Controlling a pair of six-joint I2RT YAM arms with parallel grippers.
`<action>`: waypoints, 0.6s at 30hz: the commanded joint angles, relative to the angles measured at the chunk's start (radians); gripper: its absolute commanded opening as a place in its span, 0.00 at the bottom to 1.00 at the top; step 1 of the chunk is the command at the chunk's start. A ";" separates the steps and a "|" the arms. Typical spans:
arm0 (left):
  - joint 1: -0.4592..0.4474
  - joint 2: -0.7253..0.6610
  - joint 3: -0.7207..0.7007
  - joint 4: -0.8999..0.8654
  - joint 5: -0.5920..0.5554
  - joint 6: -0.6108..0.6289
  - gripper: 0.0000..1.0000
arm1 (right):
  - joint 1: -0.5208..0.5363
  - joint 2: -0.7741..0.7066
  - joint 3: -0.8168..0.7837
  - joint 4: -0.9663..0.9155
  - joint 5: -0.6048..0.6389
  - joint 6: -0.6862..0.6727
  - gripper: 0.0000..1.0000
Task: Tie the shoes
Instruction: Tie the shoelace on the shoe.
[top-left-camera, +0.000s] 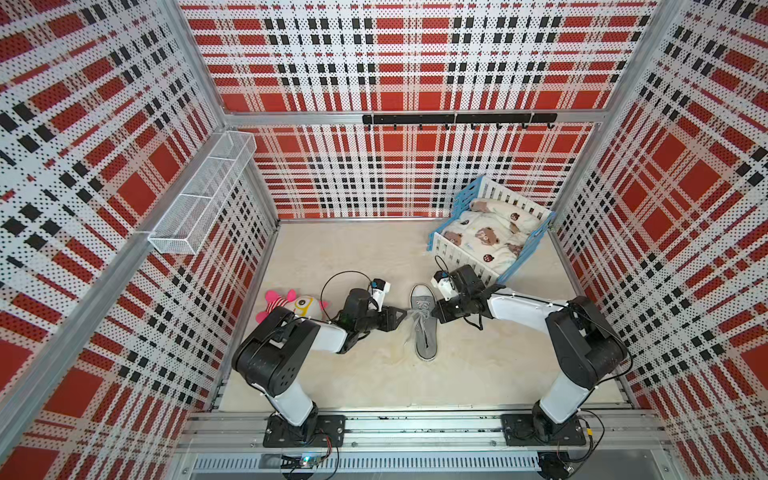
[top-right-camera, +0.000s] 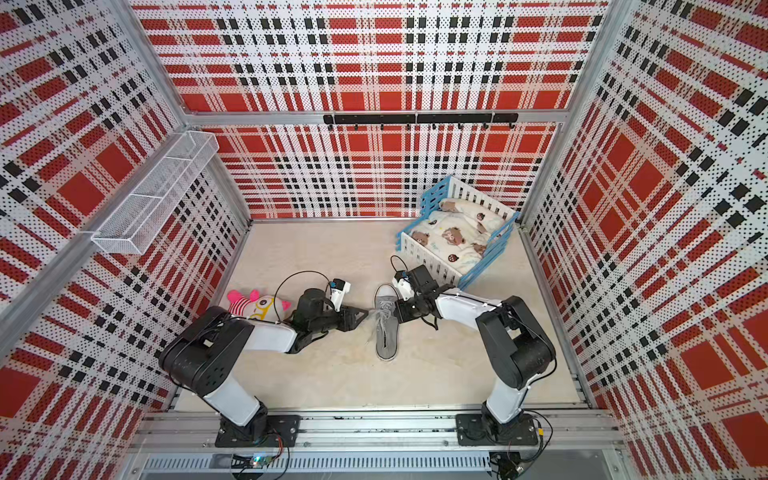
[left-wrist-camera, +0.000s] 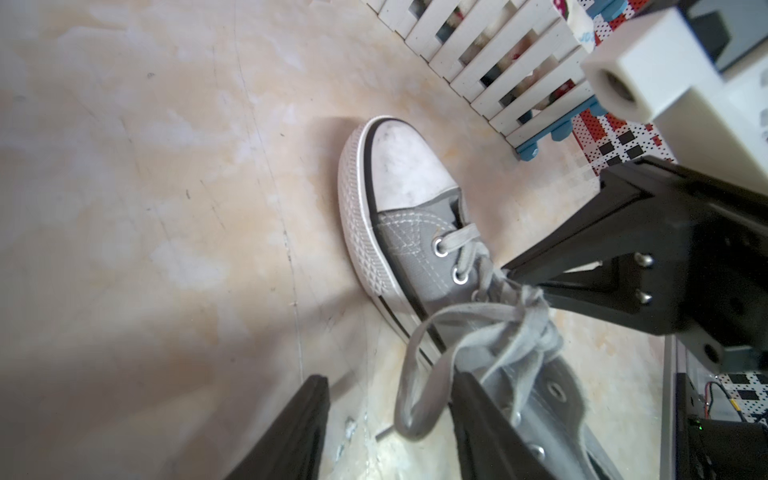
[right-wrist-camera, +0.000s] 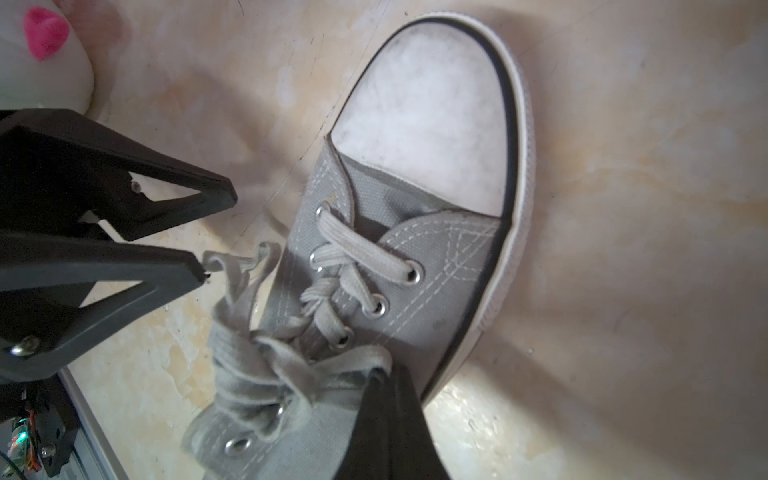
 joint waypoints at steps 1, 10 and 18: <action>-0.010 -0.009 -0.003 0.037 0.011 0.046 0.53 | 0.005 -0.016 0.014 -0.001 0.009 0.001 0.00; -0.036 0.025 0.026 0.050 0.007 0.056 0.54 | 0.006 -0.024 0.005 -0.006 0.011 0.000 0.00; 0.006 -0.049 -0.037 0.112 -0.009 0.029 0.54 | 0.006 -0.022 0.006 0.000 0.006 -0.002 0.00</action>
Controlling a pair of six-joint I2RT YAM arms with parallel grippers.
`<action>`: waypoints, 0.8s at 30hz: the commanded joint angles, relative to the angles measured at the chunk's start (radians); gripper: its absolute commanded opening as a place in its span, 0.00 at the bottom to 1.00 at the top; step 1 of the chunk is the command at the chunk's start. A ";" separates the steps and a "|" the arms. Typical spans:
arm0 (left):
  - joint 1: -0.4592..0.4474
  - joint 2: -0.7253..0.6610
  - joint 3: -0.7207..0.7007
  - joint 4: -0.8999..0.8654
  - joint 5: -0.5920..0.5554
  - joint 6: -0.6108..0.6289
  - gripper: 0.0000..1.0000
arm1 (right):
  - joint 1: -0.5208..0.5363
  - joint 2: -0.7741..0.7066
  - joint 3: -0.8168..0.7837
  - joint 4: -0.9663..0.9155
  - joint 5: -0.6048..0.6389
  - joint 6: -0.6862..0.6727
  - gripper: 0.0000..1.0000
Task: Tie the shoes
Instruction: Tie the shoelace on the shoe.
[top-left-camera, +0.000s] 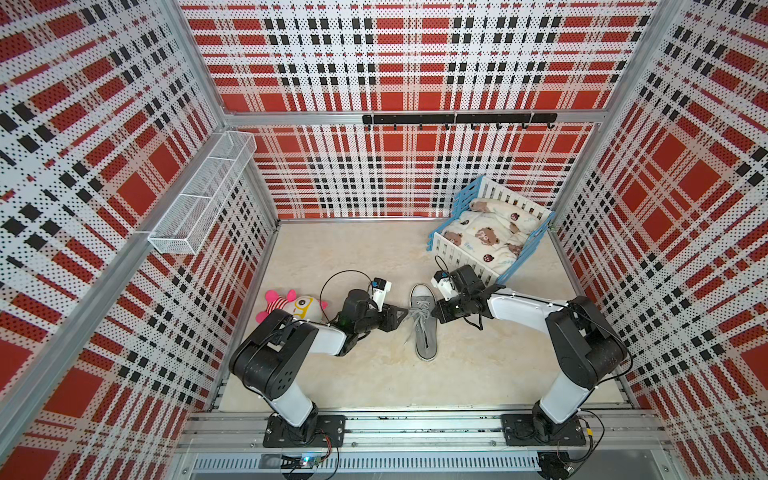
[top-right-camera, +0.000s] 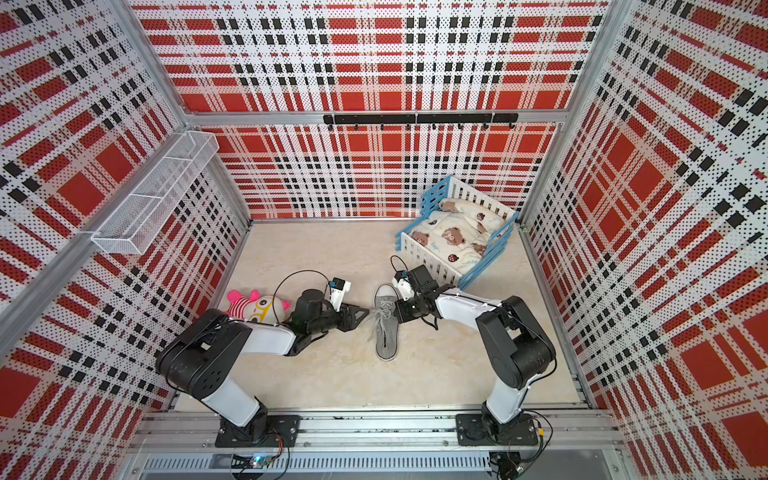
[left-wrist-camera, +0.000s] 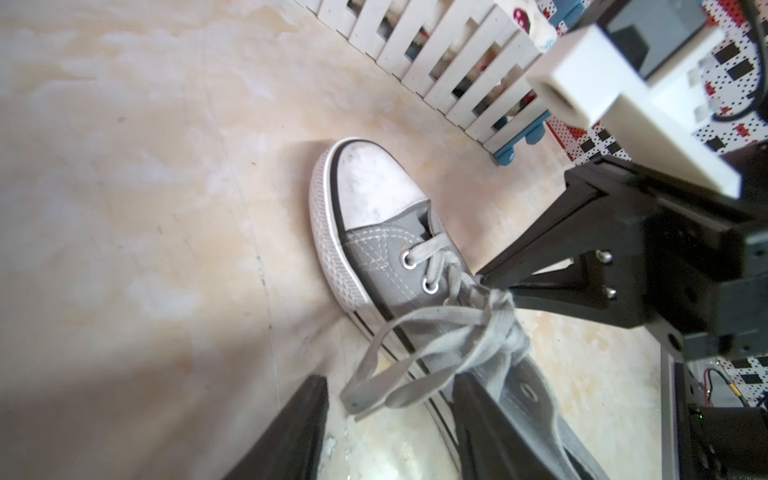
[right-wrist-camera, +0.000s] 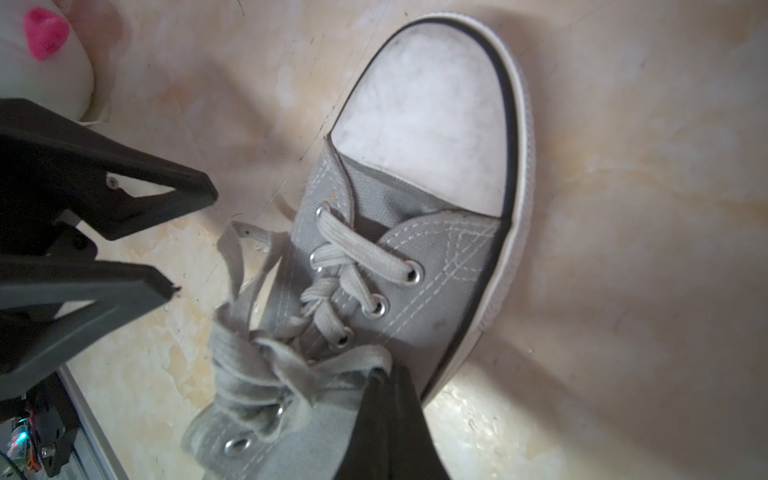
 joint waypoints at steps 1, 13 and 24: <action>0.009 -0.011 -0.009 0.046 -0.007 0.004 0.53 | 0.005 -0.021 0.008 0.000 0.005 -0.002 0.00; -0.019 0.099 0.043 0.047 0.008 0.027 0.52 | 0.005 -0.023 0.010 -0.007 0.005 -0.003 0.00; -0.011 0.127 0.056 0.047 0.003 0.027 0.41 | 0.006 -0.023 0.011 -0.007 0.004 -0.004 0.00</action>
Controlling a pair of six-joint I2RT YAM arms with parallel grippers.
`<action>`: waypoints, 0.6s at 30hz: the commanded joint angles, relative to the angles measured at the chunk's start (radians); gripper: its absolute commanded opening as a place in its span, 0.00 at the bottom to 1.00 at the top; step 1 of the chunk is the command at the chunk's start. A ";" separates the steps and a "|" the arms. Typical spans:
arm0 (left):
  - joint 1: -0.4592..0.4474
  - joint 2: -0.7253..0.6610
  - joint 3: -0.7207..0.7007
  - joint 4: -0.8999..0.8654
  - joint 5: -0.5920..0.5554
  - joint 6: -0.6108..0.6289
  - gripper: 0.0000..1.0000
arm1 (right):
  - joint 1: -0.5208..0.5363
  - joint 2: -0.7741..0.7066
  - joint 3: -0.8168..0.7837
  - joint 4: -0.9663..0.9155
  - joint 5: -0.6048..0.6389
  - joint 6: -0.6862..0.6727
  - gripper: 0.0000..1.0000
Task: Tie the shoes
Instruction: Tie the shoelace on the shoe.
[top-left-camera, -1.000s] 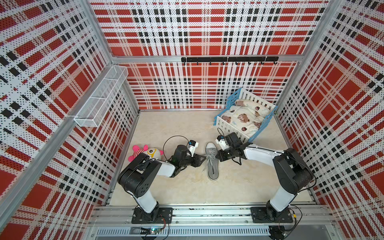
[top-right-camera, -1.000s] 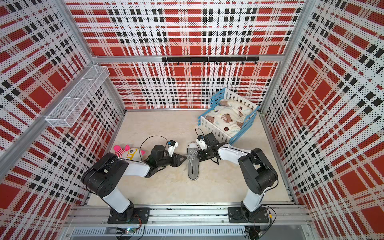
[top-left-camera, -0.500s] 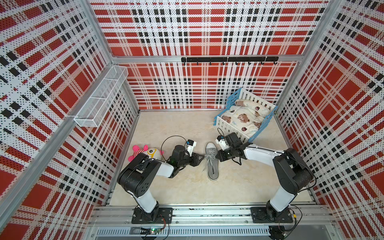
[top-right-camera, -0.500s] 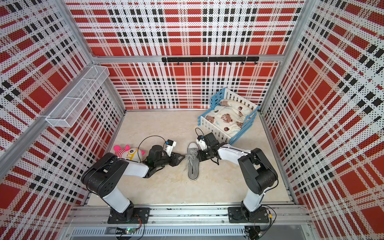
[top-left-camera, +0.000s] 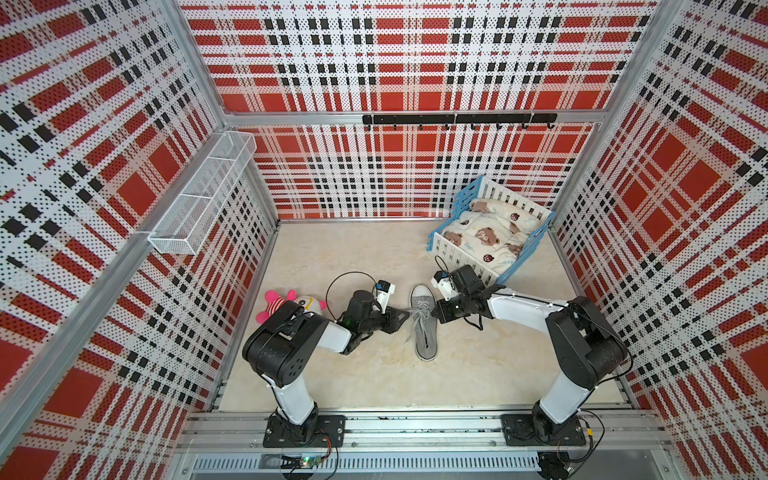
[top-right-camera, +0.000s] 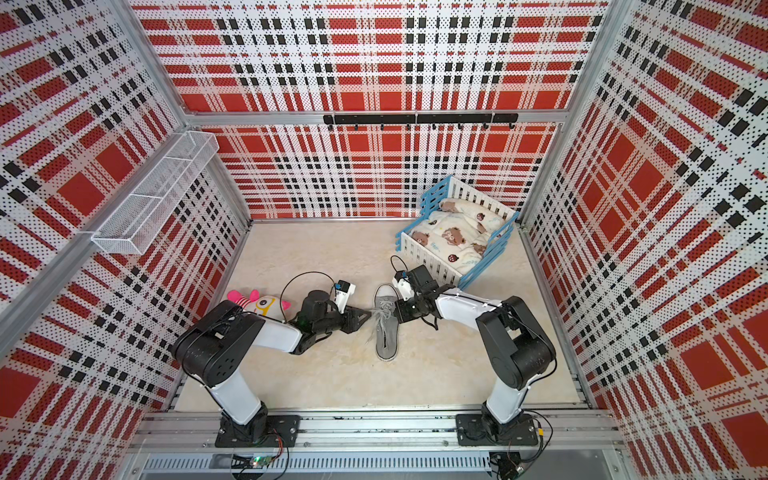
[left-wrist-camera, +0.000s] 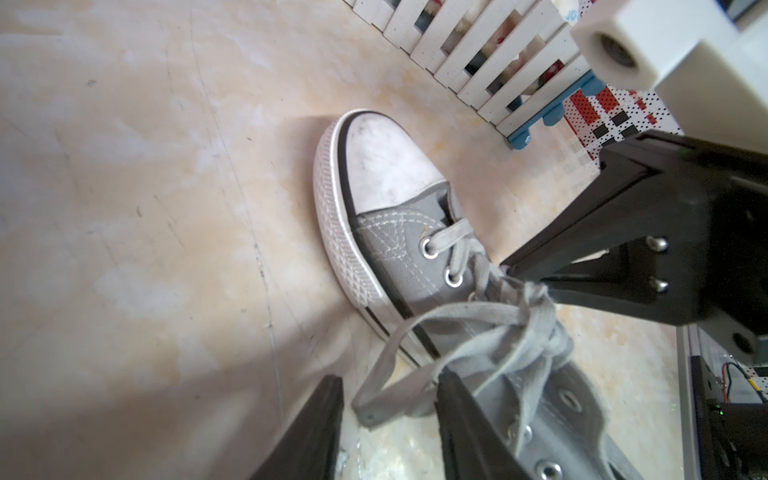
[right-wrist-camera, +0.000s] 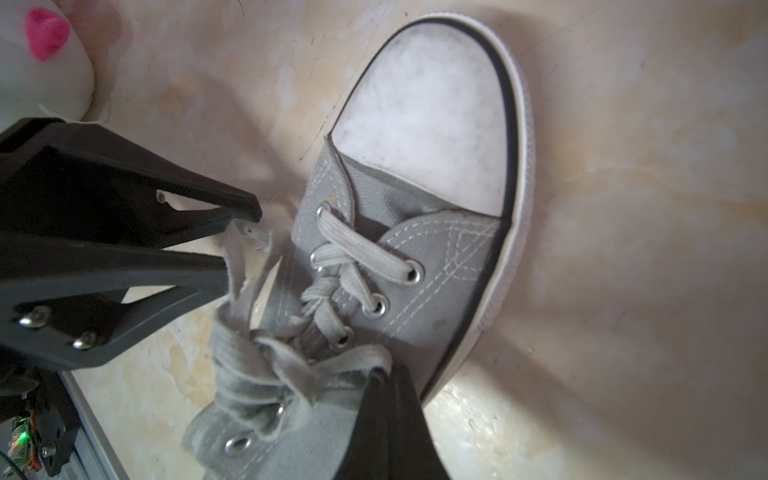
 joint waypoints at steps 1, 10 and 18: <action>0.006 0.021 0.025 0.019 -0.003 0.016 0.40 | 0.005 -0.022 0.014 -0.008 0.004 -0.004 0.00; 0.002 0.071 0.060 0.025 0.017 0.019 0.36 | 0.004 -0.019 0.013 -0.005 0.005 0.002 0.00; 0.013 0.049 0.036 0.028 -0.014 -0.007 0.03 | 0.005 -0.051 -0.007 0.007 0.084 0.037 0.00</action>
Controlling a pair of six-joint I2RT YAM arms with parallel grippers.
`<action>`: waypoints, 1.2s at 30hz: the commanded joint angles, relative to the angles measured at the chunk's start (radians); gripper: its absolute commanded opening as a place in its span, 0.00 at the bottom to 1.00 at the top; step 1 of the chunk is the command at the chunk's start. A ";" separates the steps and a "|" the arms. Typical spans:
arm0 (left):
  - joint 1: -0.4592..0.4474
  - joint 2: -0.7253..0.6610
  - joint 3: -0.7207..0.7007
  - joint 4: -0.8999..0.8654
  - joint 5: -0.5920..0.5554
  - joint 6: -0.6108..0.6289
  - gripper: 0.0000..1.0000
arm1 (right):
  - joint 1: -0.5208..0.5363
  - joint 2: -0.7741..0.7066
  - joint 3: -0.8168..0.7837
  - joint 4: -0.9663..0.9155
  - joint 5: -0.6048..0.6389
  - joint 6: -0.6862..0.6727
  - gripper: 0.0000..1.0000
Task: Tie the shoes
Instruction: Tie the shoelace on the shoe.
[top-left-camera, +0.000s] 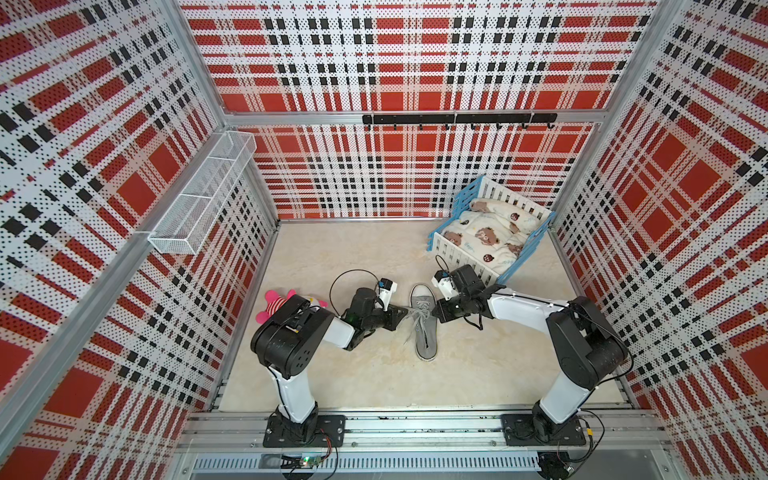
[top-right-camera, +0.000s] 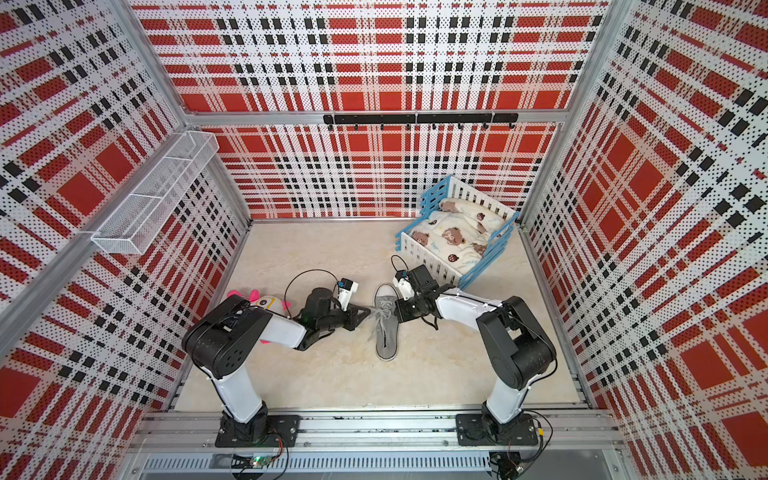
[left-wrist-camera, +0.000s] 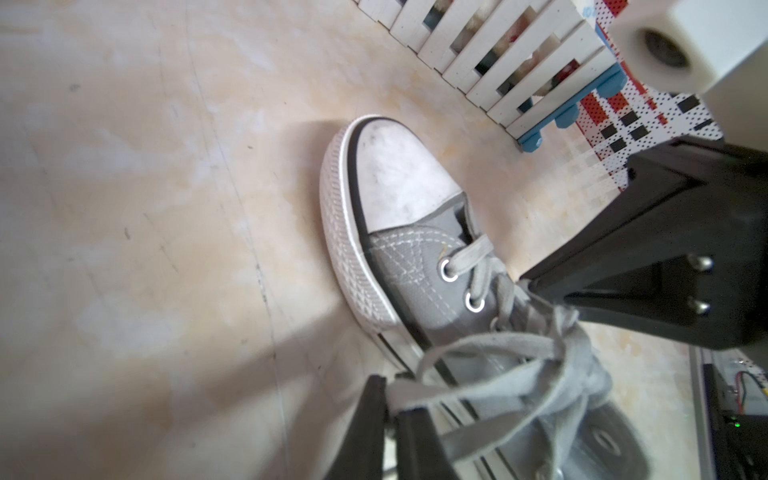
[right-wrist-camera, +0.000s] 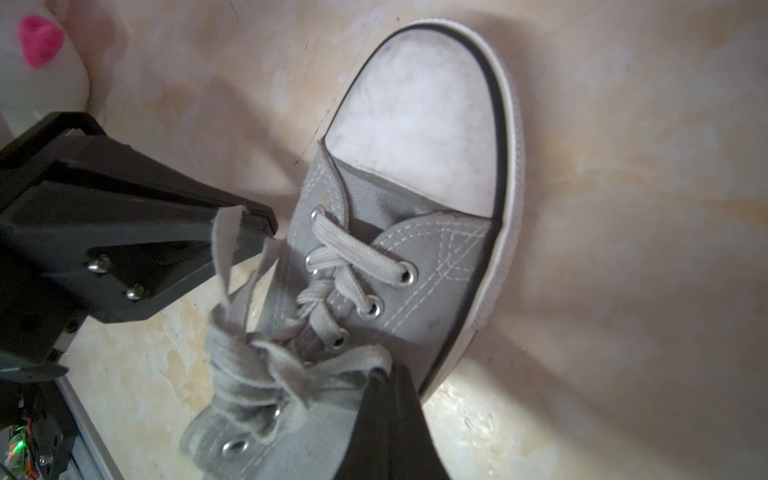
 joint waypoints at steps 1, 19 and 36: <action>0.017 -0.027 -0.021 0.021 -0.025 -0.016 0.00 | 0.008 -0.052 -0.011 0.005 0.089 0.029 0.00; 0.032 -0.109 -0.064 -0.058 -0.006 -0.147 0.00 | 0.096 -0.073 -0.015 -0.072 0.477 0.070 0.00; 0.083 -0.160 -0.130 -0.142 -0.051 -0.143 0.00 | 0.077 -0.032 -0.020 -0.111 0.559 0.068 0.00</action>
